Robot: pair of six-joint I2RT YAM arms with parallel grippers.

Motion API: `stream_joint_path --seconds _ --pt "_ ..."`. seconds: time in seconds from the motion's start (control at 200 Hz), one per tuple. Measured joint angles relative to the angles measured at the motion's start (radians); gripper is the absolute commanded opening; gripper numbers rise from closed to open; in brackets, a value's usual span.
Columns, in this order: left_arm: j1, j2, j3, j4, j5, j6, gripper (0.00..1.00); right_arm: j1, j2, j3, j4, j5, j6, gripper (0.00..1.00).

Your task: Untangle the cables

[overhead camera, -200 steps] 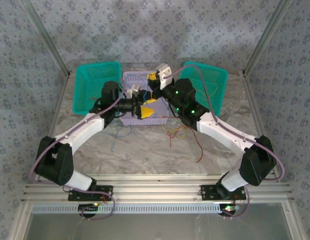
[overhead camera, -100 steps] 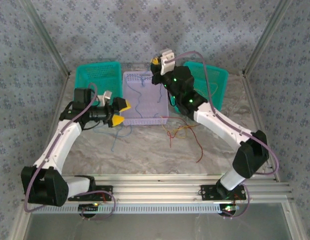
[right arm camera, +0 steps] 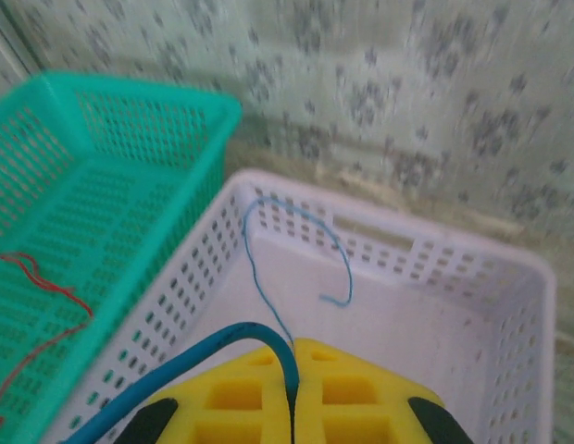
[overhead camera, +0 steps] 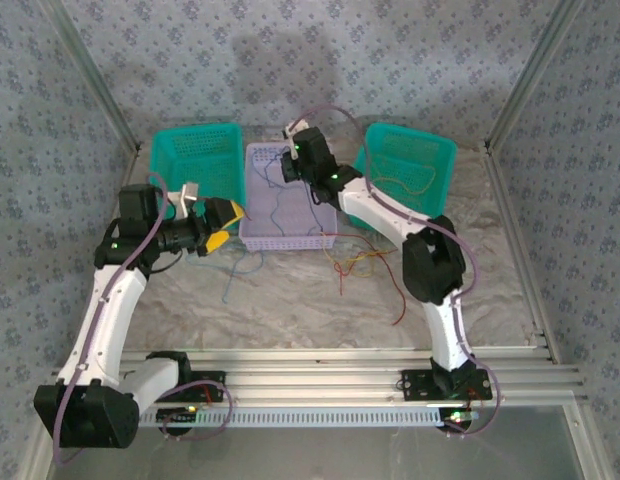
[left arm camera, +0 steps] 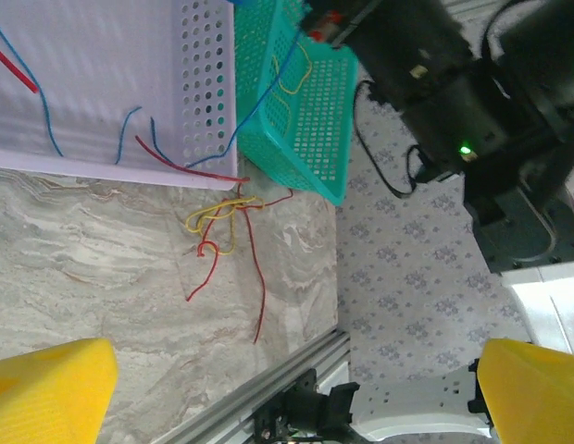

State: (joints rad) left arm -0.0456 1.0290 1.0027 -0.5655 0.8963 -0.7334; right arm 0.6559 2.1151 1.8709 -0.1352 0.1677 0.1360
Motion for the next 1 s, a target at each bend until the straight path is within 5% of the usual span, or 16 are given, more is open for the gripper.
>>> stream_joint_path --seconds 0.145,0.365,0.585,0.755,0.999 --pt "0.000 0.000 0.000 -0.001 -0.004 0.000 1.00 -0.001 0.142 0.156 -0.131 0.001 0.025 0.04" --pt "0.000 -0.001 -0.002 -0.001 -0.007 0.000 1.00 -0.002 0.338 0.421 -0.360 0.001 0.034 0.36" --pt "0.000 0.000 -0.005 -0.001 -0.013 0.001 1.00 -0.002 0.351 0.441 -0.457 0.001 0.030 0.48" --pt "0.000 0.000 -0.005 -0.017 -0.039 0.012 1.00 -0.001 0.276 0.414 -0.474 0.026 0.030 0.53" --pt "0.000 -0.003 -0.037 -0.036 -0.098 0.018 1.00 -0.001 -0.135 0.115 -0.377 0.043 0.035 0.58"
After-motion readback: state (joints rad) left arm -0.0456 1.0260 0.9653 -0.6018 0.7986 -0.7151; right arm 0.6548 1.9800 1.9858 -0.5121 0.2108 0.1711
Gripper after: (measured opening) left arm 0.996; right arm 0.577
